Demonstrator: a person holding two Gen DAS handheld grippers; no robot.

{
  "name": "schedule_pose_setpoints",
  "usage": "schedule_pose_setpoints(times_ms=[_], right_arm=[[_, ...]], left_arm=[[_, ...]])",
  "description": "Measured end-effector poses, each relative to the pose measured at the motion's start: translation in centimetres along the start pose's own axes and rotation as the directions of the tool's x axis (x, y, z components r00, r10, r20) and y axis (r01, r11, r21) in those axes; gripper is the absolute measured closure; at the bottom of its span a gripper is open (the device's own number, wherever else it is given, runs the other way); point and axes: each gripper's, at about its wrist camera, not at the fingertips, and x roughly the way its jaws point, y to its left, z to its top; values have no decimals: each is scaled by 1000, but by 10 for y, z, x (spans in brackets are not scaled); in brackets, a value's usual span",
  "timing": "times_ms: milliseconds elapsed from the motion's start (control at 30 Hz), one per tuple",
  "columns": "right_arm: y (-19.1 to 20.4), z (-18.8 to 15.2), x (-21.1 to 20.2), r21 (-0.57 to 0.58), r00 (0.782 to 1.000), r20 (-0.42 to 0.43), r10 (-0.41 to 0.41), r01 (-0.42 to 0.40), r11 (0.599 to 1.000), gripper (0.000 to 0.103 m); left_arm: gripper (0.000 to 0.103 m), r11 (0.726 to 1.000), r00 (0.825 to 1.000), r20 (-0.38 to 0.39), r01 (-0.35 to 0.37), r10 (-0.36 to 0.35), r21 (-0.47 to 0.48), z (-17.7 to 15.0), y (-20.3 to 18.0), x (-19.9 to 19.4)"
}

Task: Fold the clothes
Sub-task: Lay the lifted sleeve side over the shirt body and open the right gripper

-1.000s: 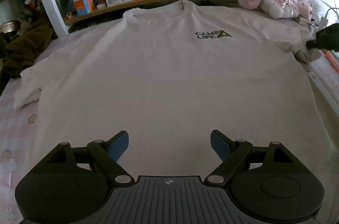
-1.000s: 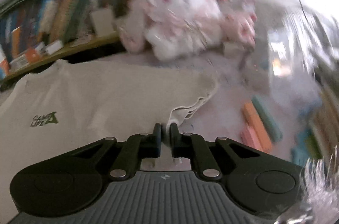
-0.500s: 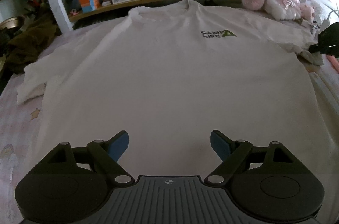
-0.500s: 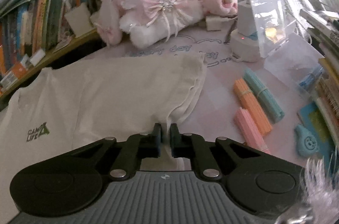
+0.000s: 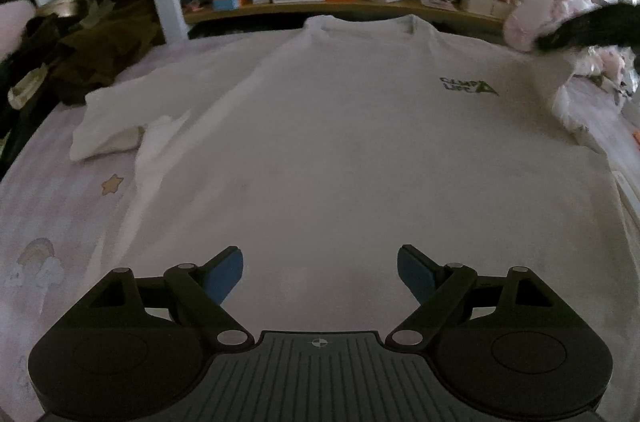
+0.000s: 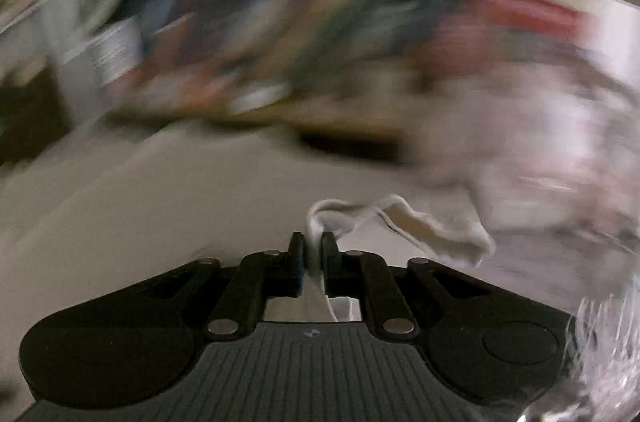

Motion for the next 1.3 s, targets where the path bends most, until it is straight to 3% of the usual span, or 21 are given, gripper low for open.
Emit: schedule_pose_setpoints(times_ms=[33,67,267,333,500,767,800,833,867,933,967,1000,1100,1133,1200,1267,1300], right_arm=[[9,-6,8,-3,998,-38,46,-46,999,57],[13,-12,12,17,996,-59,70,-70,997,53],[8,-37,6,188,974,-83,212,-194,963,53],[8,-38,-1,193,980,-70,189,-172,966,53],[-18,-17,4,330,991,10,130,-126,935,50],[-34,15,72,463,999,-40,12,8,886,49],[-29,23,76,452,1000,-15,24,-14,892,49],[-21,31,76,415,995,31,98,-102,904,49],[-11,38,75,369,980,76,182,-198,908,49],[4,43,64,320,926,131,355,-379,868,48],[10,41,58,308,905,142,401,-425,851,47],[16,36,51,293,900,137,413,-435,851,44],[39,10,30,144,967,51,248,-253,957,46],[46,-1,23,67,981,35,193,-195,979,48],[60,-23,8,-89,996,19,86,-84,992,50],[68,-37,5,-187,1000,-14,19,-21,982,55],[71,-42,5,-226,999,-33,-16,8,974,64]], left_arm=[[16,1000,1000,-1,0,0,-4,-1,3,0],[16,1000,1000,0,-3,3,-9,-2,5,0],[16,998,1000,-21,-11,9,-66,-6,21,5],[16,997,1000,-21,-9,8,-78,-6,24,6],[16,998,1000,-12,0,0,-55,-5,22,6],[16,1000,1000,9,-21,21,3,-6,20,-2],[16,1000,1000,7,-23,23,2,-6,21,-2],[16,1000,1000,4,-24,24,-1,-5,22,-2],[16,1000,1000,1,-26,26,-4,-4,23,-1],[16,1000,1000,3,-24,24,-10,-2,25,0],[16,1000,1000,5,-20,20,-10,-1,25,1],[16,1000,1000,8,-16,16,-8,-1,25,1],[16,1000,1000,17,1,-1,2,-1,23,1],[16,1000,1000,18,6,-6,4,-1,23,2],[16,1000,1000,18,16,-16,3,-1,22,4],[16,1000,1000,13,24,-24,-3,0,22,6],[16,1000,1000,14,28,-28,-3,2,21,6]])
